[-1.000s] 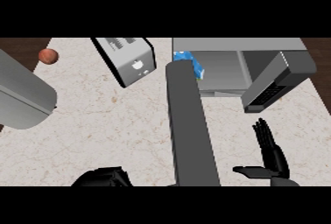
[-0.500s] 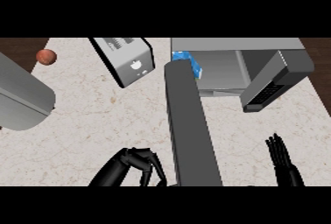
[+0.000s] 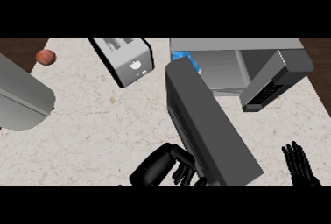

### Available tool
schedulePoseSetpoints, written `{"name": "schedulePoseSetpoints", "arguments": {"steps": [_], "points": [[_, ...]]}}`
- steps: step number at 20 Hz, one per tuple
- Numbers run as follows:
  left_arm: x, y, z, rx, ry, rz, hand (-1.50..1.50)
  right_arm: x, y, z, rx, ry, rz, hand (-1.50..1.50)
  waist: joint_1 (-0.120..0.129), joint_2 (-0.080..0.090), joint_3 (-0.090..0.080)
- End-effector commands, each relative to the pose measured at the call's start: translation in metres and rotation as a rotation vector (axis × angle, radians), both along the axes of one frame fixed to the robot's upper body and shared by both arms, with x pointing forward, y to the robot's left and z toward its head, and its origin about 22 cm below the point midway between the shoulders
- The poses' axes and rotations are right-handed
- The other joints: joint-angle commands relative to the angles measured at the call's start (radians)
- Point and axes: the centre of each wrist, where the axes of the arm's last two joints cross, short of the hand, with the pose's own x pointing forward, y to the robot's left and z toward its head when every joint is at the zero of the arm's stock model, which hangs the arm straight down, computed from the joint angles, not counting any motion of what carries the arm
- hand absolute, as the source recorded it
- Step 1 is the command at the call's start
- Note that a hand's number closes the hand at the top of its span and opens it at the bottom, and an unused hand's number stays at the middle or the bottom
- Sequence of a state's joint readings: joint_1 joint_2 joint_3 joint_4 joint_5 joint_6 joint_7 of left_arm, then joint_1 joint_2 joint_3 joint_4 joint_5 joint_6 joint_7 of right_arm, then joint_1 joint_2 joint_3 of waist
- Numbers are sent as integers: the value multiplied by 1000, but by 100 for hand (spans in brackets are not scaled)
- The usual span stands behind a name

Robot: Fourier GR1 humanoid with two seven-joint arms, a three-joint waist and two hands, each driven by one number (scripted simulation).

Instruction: Pick up the milk, place it into the microwave and close the microwave

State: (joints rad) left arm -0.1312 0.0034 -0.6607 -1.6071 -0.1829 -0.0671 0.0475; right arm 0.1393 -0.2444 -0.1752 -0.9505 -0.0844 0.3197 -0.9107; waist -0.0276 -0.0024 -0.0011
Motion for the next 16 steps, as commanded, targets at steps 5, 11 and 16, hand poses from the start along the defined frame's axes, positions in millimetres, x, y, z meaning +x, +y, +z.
{"name": "schedulePoseSetpoints", "arguments": {"steps": [5, 11, 16], "points": [[14, -48, -21, 144, 20, -51, 150, 11, -11, 38, 97, -155, 184, -150, -40, 8, 0], [18, -64, -33, 169, 91, -5, 150, 8, -1, 55, 146, -223, 247, -150, -89, 12, 0], [37, -66, -25, 72, 88, 104, 150, 30, 14, 82, 139, -248, 319, -150, -132, 23, -3]]}}
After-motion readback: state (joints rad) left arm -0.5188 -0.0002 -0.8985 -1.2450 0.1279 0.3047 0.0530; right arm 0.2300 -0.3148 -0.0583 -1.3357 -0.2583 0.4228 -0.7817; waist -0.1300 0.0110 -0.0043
